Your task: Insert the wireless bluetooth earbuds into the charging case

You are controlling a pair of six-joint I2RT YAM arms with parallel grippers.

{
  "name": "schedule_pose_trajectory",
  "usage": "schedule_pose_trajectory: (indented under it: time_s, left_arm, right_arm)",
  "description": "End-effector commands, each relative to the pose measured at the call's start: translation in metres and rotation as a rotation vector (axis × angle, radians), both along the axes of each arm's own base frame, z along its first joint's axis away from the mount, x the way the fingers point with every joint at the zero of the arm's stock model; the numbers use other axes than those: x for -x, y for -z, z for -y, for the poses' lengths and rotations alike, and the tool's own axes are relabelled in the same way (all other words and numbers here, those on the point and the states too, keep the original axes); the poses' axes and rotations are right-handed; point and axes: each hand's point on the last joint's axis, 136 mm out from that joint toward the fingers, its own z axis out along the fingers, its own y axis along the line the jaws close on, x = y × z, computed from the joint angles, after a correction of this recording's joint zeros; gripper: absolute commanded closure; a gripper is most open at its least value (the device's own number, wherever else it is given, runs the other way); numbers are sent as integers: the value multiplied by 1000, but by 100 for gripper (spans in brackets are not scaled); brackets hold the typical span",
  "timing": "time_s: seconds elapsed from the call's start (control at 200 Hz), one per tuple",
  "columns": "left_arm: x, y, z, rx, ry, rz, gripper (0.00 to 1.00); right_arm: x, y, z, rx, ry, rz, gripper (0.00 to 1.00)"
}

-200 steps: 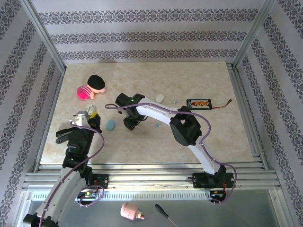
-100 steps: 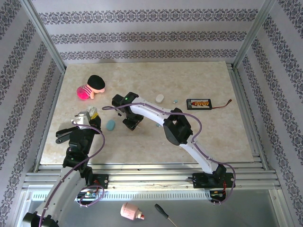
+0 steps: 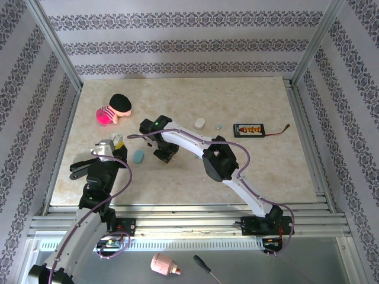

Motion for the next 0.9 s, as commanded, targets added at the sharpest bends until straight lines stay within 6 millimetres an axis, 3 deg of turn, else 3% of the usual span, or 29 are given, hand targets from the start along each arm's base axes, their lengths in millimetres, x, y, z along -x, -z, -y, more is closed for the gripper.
schedule_pose_trajectory:
  time_s: [0.0, 0.12, 0.305, 0.47, 0.56, 0.735, 0.894]
  left_arm:
    - [-1, -4, 2, -16, 21, 26, 92]
    - [-2, -5, 8, -18, 53, 28, 92]
    - [-6, -8, 19, -1, 115, 41, 92]
    - [-10, -12, 28, 5, 158, 47, 91]
    - [-11, -15, 36, 8, 206, 57, 91]
    - [-15, -18, 69, 26, 392, 37, 91]
    - [-17, -23, 103, 49, 569, 66, 92]
  right_arm:
    - [2, 5, 1, 27, -18, 6, 75]
    - [0, -5, -4, -27, -11, 23, 77]
    - [-11, -43, -10, -207, 42, 76, 79]
    - [-25, -74, 2, -374, 120, 137, 79]
    - [-32, -98, 8, -507, 138, 199, 79]
    - [-37, -164, 15, -801, 128, 329, 79]
    - [-25, -221, 15, -1049, 64, 447, 81]
